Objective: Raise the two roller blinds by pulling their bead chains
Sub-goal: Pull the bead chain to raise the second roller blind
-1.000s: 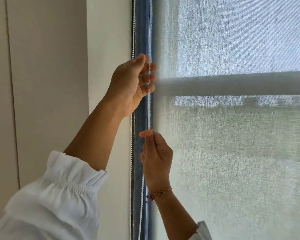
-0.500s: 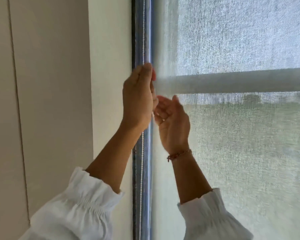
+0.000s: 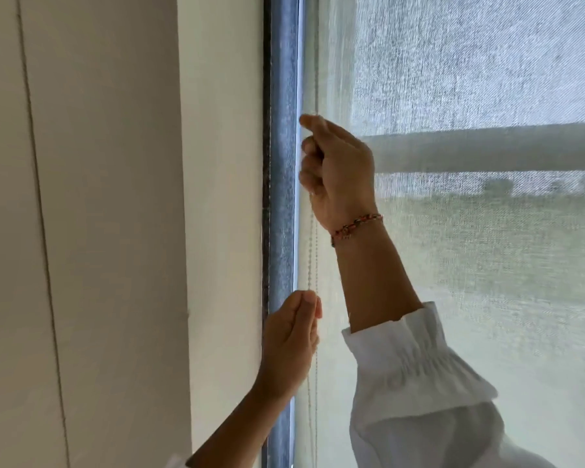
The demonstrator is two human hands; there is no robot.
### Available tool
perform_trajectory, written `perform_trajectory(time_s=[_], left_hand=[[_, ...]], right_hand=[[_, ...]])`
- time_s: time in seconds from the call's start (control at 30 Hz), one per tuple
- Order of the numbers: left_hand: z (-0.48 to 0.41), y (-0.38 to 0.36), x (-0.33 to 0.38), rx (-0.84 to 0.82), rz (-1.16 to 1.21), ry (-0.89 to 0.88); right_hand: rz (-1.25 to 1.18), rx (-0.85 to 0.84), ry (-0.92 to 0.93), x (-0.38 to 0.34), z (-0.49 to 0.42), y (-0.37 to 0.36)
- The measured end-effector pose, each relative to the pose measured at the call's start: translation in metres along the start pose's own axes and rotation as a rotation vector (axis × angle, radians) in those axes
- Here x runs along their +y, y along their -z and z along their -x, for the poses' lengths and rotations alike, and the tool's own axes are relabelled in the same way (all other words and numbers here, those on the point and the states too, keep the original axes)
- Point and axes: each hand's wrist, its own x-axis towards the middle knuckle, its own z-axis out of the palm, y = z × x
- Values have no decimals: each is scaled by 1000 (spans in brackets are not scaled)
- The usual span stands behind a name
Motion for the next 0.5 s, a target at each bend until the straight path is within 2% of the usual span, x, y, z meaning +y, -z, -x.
perform_trajectory(time_s=[0.17,0.3,0.4,0.5], left_hand=[[-15,7,1,-84,58,50],[-47,14,23,-14,237,64],[-78,13,58,7,243,-2],[-102,7,93,-45,236,-105]], right_hand=[[-132,30,117,6,5,1],[-121,26,192,12,9,5],[-46,38,212,31,21,12],[-10,46,188,57,40,24]])
